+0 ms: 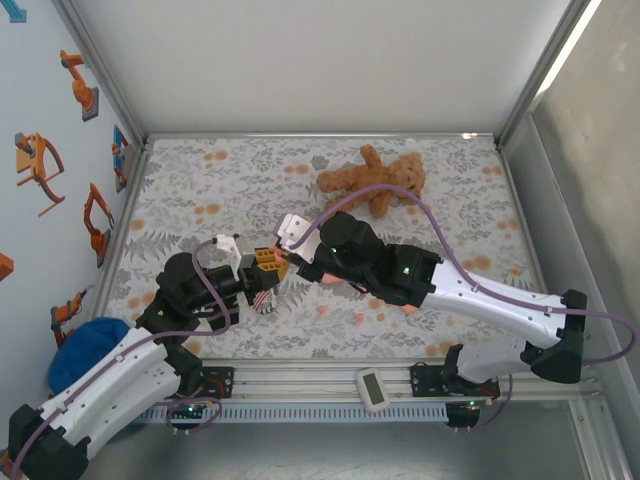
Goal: Insert the wireless bluetooth earbuds into the charging case
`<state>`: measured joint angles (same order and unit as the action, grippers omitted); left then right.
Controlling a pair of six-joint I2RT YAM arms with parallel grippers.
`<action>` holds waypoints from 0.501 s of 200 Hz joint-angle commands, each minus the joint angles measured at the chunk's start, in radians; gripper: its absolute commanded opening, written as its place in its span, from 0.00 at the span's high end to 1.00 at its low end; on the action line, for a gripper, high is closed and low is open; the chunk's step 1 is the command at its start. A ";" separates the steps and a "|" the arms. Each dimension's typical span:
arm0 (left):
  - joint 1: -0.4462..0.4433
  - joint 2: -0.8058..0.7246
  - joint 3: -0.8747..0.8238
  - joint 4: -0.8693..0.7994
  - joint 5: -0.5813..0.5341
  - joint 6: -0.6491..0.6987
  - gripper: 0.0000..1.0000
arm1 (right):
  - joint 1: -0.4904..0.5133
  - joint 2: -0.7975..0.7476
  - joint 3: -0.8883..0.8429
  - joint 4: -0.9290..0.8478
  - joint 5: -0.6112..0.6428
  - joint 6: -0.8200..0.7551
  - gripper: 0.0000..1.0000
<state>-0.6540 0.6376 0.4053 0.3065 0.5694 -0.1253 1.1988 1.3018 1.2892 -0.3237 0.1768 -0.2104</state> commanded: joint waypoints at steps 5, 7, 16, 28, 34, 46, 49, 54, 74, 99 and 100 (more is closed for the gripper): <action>-0.006 -0.013 0.010 0.027 0.021 -0.007 0.97 | 0.006 0.010 -0.010 0.019 0.010 0.005 0.79; -0.006 -0.012 0.010 0.027 0.020 -0.007 0.97 | 0.006 0.011 -0.010 0.018 0.011 0.005 0.79; -0.006 -0.014 0.010 0.027 0.020 -0.007 0.97 | 0.007 0.013 -0.012 0.015 0.013 0.006 0.79; -0.006 -0.015 0.010 0.026 0.020 -0.005 0.97 | 0.006 0.016 -0.014 0.015 0.010 0.009 0.79; -0.006 -0.018 0.010 0.026 0.019 -0.005 0.97 | 0.007 0.017 -0.014 0.015 0.007 0.010 0.79; -0.006 -0.019 0.011 0.025 0.018 -0.005 0.97 | 0.006 0.018 -0.015 0.013 -0.001 0.012 0.79; -0.006 -0.018 0.010 0.024 0.018 -0.004 0.97 | 0.007 0.019 -0.014 0.012 -0.003 0.012 0.79; -0.006 -0.019 0.012 0.023 0.018 -0.005 0.97 | 0.006 0.020 -0.014 0.010 -0.006 0.013 0.79; -0.006 -0.022 0.009 0.024 0.018 -0.004 0.97 | 0.007 0.022 -0.017 0.009 -0.016 0.019 0.79; -0.006 -0.021 0.009 0.019 0.017 -0.002 0.97 | 0.007 0.021 -0.021 0.012 -0.040 0.029 0.78; -0.007 -0.021 0.009 0.020 0.017 -0.002 0.97 | 0.007 0.021 -0.021 0.012 -0.041 0.029 0.78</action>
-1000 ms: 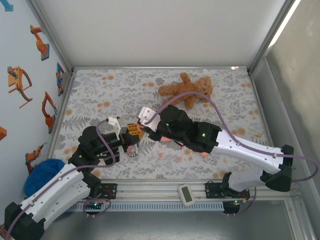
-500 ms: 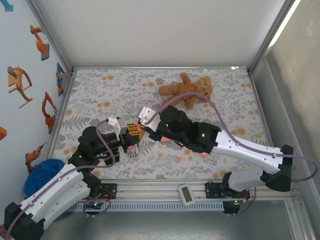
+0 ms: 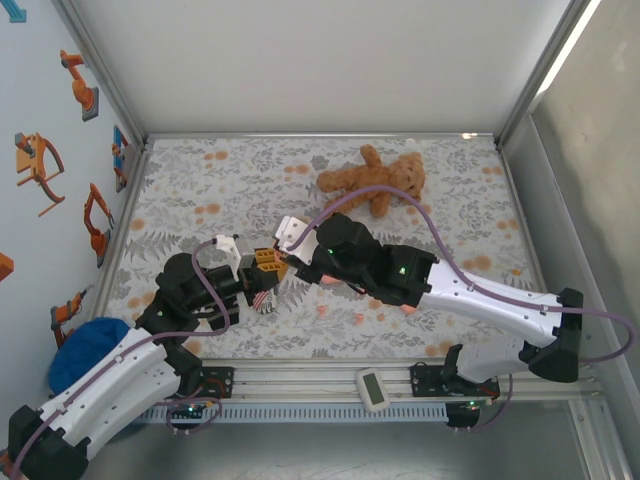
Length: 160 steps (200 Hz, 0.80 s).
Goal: Insert the wireless bluetooth earbuds into the charging case
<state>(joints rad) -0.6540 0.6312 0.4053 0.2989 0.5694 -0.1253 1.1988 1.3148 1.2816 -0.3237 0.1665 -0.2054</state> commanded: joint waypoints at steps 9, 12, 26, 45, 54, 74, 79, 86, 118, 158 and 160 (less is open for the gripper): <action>-0.007 -0.016 0.009 0.027 0.017 -0.001 0.97 | 0.007 0.008 -0.013 0.014 -0.041 0.030 0.78; -0.006 -0.015 0.009 0.027 0.016 0.000 0.97 | 0.006 0.008 -0.013 0.014 -0.045 0.030 0.78; -0.006 -0.017 0.009 0.025 0.017 -0.001 0.97 | 0.006 0.010 -0.013 0.017 -0.057 0.034 0.77; -0.008 -0.018 0.008 0.026 0.015 0.000 0.97 | 0.007 0.006 -0.012 0.017 -0.059 0.040 0.76; -0.008 -0.020 0.007 0.023 0.015 0.000 0.97 | 0.007 0.002 -0.011 0.017 -0.060 0.044 0.75; -0.009 -0.023 0.007 0.020 0.015 -0.001 0.97 | 0.007 -0.010 -0.003 0.017 -0.061 0.063 0.70; -0.008 -0.023 0.008 0.018 0.015 0.001 0.97 | 0.006 -0.013 0.002 0.015 -0.061 0.069 0.68; -0.008 -0.024 0.006 0.016 0.015 0.001 0.97 | 0.006 -0.021 0.009 0.012 -0.061 0.079 0.65; -0.007 -0.028 0.003 0.011 0.010 0.003 0.97 | 0.007 -0.060 0.031 0.011 -0.061 0.118 0.56; -0.009 -0.033 -0.003 0.005 0.007 0.004 0.97 | 0.006 -0.119 0.032 0.018 -0.035 0.183 0.42; -0.009 -0.034 -0.003 0.006 0.007 0.004 0.97 | 0.006 -0.122 0.031 0.018 -0.033 0.186 0.42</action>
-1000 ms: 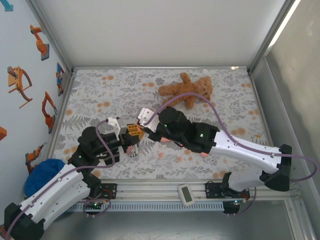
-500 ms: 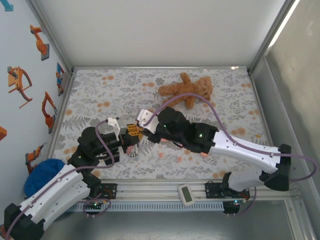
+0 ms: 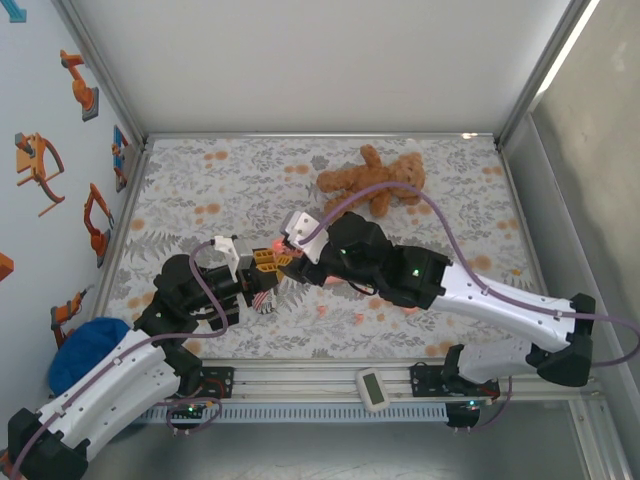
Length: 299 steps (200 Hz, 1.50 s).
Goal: Insert the wireless bluetooth earbuds into the charging case
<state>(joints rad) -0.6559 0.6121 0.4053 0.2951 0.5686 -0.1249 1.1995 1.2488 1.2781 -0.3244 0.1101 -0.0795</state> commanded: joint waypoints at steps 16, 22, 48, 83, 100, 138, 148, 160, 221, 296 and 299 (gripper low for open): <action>-0.006 -0.018 -0.005 0.007 0.006 0.004 0.97 | 0.005 -0.078 0.023 0.019 0.045 0.078 0.38; -0.006 -0.019 -0.005 0.006 0.005 0.005 0.97 | 0.005 -0.085 0.019 0.019 0.054 0.083 0.36; -0.006 -0.023 -0.004 0.001 0.004 0.004 0.97 | 0.005 -0.115 -0.005 0.019 0.088 0.102 0.27; -0.007 -0.032 -0.004 -0.005 0.001 0.007 0.97 | 0.003 -0.157 -0.045 0.023 0.159 0.145 0.08; -0.006 -0.038 -0.005 -0.016 -0.004 0.011 0.97 | 0.003 -0.178 -0.068 0.024 0.191 0.163 0.01; -0.006 -0.050 -0.005 -0.036 -0.006 0.014 0.97 | -0.008 -0.223 -0.124 0.022 0.193 0.216 0.00; -0.006 -0.053 -0.004 -0.042 -0.005 0.014 0.97 | -0.013 -0.233 -0.139 0.021 0.189 0.234 0.01; -0.006 -0.056 -0.005 -0.048 -0.006 0.017 0.97 | -0.022 -0.242 -0.157 0.012 0.186 0.258 0.00; -0.007 -0.087 0.002 -0.096 -0.013 0.028 0.97 | -0.077 -0.286 -0.258 -0.041 0.140 0.397 0.00; -0.006 -0.127 0.003 -0.129 -0.029 0.033 0.97 | -0.089 -0.259 -0.436 -0.102 0.154 0.615 0.01; -0.006 -0.127 0.003 -0.130 -0.029 0.033 0.97 | -0.089 -0.252 -0.439 -0.106 0.151 0.625 0.01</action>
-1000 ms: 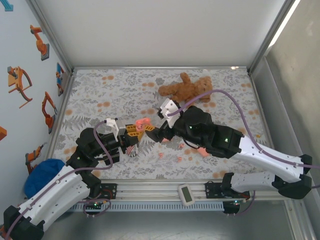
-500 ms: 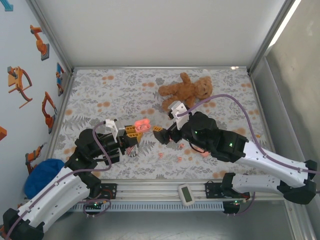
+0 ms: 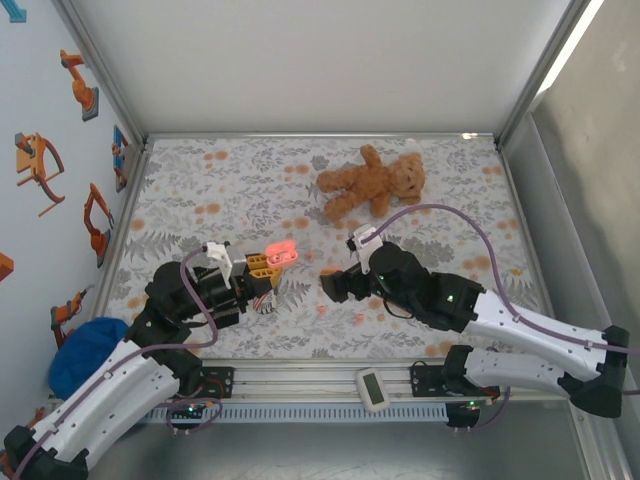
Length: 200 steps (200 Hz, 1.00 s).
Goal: Insert the wireless bluetooth earbuds into the charging case
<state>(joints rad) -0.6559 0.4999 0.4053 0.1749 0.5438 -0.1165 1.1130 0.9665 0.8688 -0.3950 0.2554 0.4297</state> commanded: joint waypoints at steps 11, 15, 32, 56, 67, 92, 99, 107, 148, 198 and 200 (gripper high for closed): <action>-0.006 -0.017 0.003 -0.014 -0.005 0.027 0.97 | -0.002 0.056 -0.043 -0.036 -0.018 0.138 0.01; -0.007 -0.019 0.003 -0.015 -0.007 0.029 0.97 | -0.003 0.065 -0.048 -0.036 -0.025 0.145 0.01; -0.006 -0.022 0.001 -0.018 -0.011 0.032 0.97 | 0.001 0.107 -0.072 -0.024 -0.046 0.176 0.01; -0.006 -0.026 0.001 -0.024 -0.012 0.035 0.97 | 0.012 0.170 -0.098 0.003 -0.054 0.203 0.03; -0.007 -0.029 0.000 -0.026 -0.015 0.034 0.97 | 0.020 0.200 -0.104 0.008 -0.043 0.210 0.03; -0.006 -0.038 -0.002 -0.025 -0.016 0.034 0.97 | 0.047 0.283 -0.105 0.019 -0.013 0.216 0.04; -0.008 -0.040 -0.001 -0.026 -0.016 0.036 0.97 | 0.056 0.311 -0.103 0.025 -0.002 0.216 0.04; -0.007 -0.041 -0.002 -0.026 -0.016 0.036 0.97 | 0.062 0.344 -0.098 0.030 0.006 0.218 0.04; -0.008 -0.042 0.000 -0.026 -0.016 0.035 0.97 | 0.094 0.495 -0.064 0.050 0.035 0.197 0.07; -0.007 -0.043 -0.002 -0.028 -0.016 0.037 0.97 | 0.095 0.608 -0.021 0.080 0.016 0.172 0.12; -0.008 -0.042 -0.002 -0.028 -0.016 0.037 0.97 | 0.096 0.611 -0.020 0.080 0.016 0.172 0.12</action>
<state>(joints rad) -0.6605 0.4679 0.4053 0.1413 0.5304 -0.0975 1.2022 1.5463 0.8047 -0.3473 0.2497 0.6060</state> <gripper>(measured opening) 0.206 0.889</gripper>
